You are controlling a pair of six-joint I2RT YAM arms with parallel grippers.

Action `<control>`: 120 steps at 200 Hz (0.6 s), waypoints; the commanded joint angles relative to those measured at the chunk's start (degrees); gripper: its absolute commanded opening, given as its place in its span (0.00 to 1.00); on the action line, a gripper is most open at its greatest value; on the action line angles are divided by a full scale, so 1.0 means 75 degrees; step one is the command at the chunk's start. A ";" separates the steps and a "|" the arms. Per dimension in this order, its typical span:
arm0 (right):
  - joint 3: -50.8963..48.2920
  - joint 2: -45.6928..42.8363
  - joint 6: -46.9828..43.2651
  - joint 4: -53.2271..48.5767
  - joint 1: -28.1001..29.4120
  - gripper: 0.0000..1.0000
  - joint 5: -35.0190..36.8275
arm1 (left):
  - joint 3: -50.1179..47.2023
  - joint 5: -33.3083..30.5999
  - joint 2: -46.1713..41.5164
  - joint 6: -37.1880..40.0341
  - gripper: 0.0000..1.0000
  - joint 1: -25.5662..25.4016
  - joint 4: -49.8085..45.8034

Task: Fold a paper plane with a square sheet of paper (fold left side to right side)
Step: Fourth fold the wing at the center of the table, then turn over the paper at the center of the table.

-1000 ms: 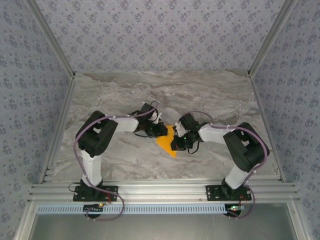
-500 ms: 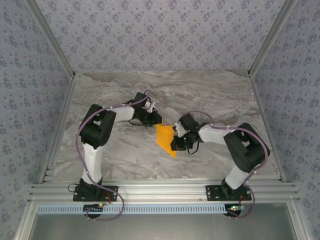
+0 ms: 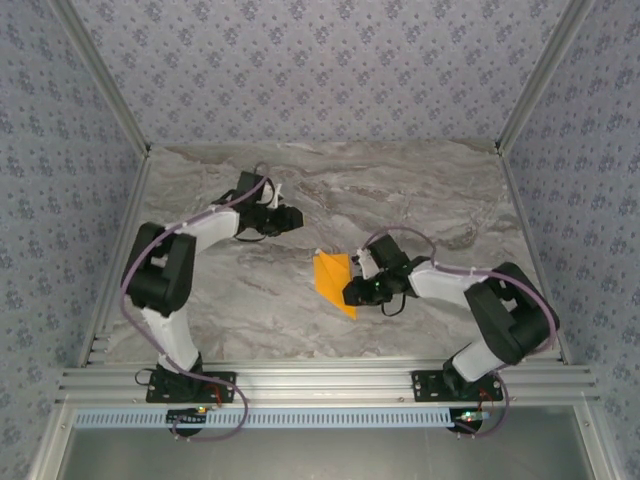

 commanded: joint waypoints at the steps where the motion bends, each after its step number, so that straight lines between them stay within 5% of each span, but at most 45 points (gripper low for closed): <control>1: -0.0158 -0.1047 -0.0004 0.0380 -0.0089 0.40 0.0616 | -0.0799 -0.0013 -0.0734 -0.0655 0.42 -0.0386 0.0655; 39: -0.0579 -0.2775 -0.0042 0.0152 -0.0263 0.60 0.1585 | -0.1495 -0.0243 -0.0875 -0.1377 0.46 -0.1212 0.1275; 120: -0.1103 -0.4222 0.0081 -0.0591 -0.0518 0.65 0.2025 | -0.0971 -0.0068 0.0507 -0.1671 0.44 -0.1894 0.1727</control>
